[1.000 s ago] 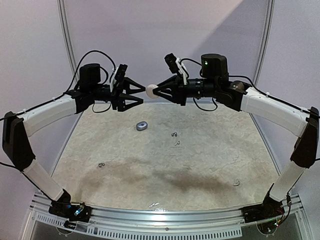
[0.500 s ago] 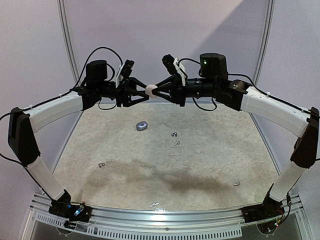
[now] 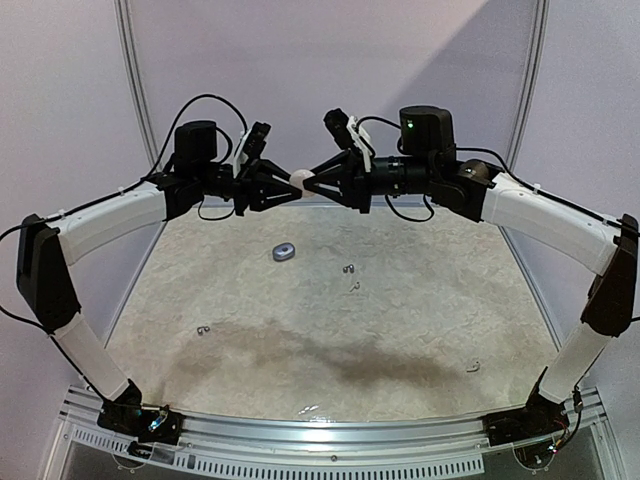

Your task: Insert the wireless bluetooth earbuds into the charging case

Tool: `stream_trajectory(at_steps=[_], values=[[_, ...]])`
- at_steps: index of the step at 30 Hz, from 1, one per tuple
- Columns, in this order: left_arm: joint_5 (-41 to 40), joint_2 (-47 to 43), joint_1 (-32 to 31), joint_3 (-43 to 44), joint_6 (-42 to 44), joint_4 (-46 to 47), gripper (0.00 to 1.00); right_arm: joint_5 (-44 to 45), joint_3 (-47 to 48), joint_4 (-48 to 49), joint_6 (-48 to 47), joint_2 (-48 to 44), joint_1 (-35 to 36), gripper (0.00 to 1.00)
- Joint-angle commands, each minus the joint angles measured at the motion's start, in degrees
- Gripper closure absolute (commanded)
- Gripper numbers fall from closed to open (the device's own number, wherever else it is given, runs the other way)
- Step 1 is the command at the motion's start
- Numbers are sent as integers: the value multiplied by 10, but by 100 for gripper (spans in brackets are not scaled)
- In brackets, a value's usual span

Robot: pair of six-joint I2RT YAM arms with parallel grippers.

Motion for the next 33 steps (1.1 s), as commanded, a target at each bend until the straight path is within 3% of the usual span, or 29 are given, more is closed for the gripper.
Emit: stream_trajectory(at_steps=[1, 4, 7, 12, 17, 20, 26, 33], values=[[0, 4, -10, 2, -8, -3, 100, 30, 10, 10, 0, 1, 4, 79], [-5, -1, -10, -8, -12, 22, 100, 55, 6, 17, 7, 2, 4, 58], [-8, -5, -10, -13, 1, 31, 100, 87, 8, 15, 11, 7, 4, 46], [-9, -12, -10, -14, 74, 3, 100, 129, 21, -1, 10, 17, 4, 43], [-25, -17, -11, -6, 244, -116, 100, 152, 41, -8, 14, 27, 3, 44], [-32, -20, -11, -4, 299, -146, 100, 153, 46, -9, 27, 29, -4, 45], [-34, -22, -10, -9, 275, -128, 100, 162, 43, -31, 26, 30, -6, 47], [-36, -23, -8, -41, 112, -13, 100, 94, 43, -10, 42, 14, -13, 37]])
